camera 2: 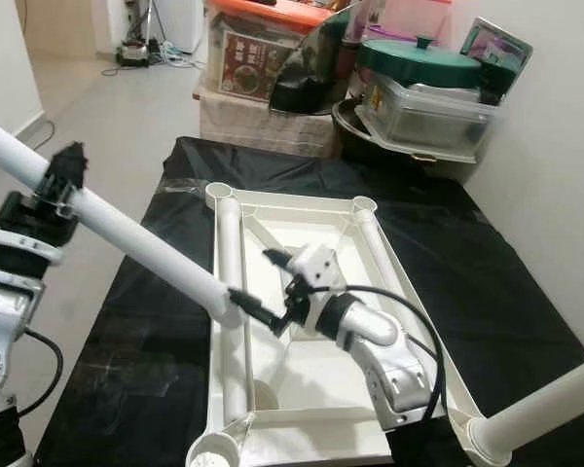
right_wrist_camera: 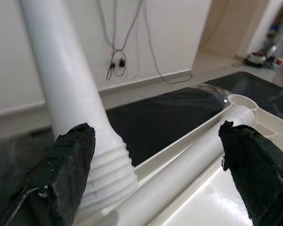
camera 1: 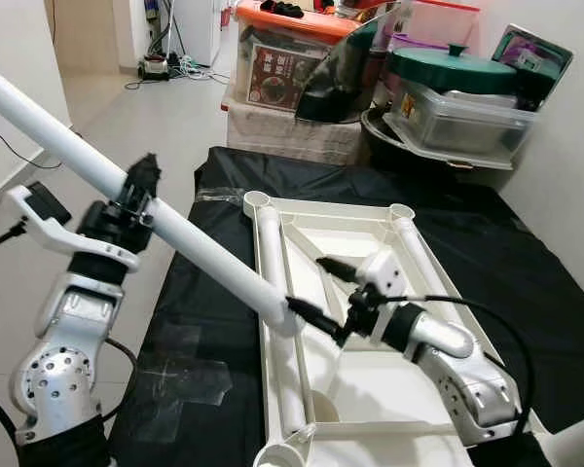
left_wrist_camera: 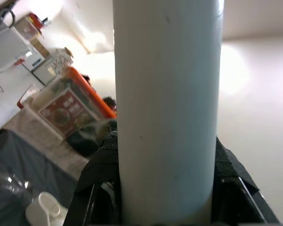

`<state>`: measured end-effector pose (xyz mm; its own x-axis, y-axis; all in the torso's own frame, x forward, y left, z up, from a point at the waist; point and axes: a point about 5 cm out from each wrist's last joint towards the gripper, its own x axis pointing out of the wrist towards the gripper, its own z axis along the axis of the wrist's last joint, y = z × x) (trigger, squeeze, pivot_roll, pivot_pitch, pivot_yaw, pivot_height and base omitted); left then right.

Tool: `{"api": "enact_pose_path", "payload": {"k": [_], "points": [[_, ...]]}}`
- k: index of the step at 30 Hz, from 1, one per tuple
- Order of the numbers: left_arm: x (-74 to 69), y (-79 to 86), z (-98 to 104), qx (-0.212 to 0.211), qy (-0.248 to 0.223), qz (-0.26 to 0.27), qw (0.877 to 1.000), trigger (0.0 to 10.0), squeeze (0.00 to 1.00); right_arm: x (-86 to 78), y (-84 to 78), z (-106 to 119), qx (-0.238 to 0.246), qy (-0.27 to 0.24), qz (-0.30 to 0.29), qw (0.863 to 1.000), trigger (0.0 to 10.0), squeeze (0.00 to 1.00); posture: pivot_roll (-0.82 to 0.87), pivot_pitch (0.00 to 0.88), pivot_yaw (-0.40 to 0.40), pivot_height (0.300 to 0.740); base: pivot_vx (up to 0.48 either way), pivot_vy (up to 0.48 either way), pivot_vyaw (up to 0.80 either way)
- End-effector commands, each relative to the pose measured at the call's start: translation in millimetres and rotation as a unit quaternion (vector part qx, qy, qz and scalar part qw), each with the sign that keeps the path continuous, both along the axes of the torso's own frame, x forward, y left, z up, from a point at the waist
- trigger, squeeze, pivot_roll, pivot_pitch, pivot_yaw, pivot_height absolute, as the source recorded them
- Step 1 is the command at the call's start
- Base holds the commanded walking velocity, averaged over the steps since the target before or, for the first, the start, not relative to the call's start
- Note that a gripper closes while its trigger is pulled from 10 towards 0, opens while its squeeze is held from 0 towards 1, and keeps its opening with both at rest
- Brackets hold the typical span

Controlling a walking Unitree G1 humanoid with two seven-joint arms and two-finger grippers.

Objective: Building children table

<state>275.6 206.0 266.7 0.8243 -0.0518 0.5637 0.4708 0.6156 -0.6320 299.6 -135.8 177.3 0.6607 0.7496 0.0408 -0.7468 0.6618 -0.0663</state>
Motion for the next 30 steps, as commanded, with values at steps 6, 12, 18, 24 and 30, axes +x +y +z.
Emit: {"api": "enact_pose_path", "payload": {"k": [6, 12, 18, 24, 30], "points": [[-0.1, -11.0, 10.5, 0.019, -0.022, -0.019, 0.999, 0.0, 0.0, 10.6, -6.2, 48.9, 0.054, -0.026, 0.0, 0.998, 10.0, 1.0, 0.07, 0.0, -0.134, 0.74, 0.0, 0.0, 0.0], [1.3, -24.0, 9.8, 0.082, -0.022, -0.031, 0.996, 0.0, 0.0, 6.4, 3.6, 63.8, 0.041, -0.031, 0.052, 0.997, 10.0, 0.0, 0.07, 0.0, -0.135, 0.74, 0.0, 0.0, 0.0], [2.1, -30.7, 6.0, 0.1, -0.003, -0.041, 0.994, 0.0, 0.0, 1.3, 12.4, 60.8, 0.03, -0.017, 0.077, 0.996, 10.0, 0.0, 0.08, 0.0, -0.136, 0.74, 0.0, 0.0, 0.0], [-3.5, -31.1, -0.3, 0.114, 0.021, -0.032, 0.993, 10.0, 0.0, 12.2, 11.8, 49.8, 0.064, 0.013, -0.01, 0.998, 10.0, 0.0, 0.08, 0.0, -0.139, 0.74, 0.0, 0.0, 0.0], [-6.9, -30.4, 5.6, 0.13, 0.011, -0.012, 0.991, 9.0, 0.0, 16.7, 15.2, 46.6, 0.108, 0.025, -0.06, 0.992, 10.0, 0.0, 0.09, 0.0, -0.137, 0.74, 0.0, 0.0, 0.0]]}}
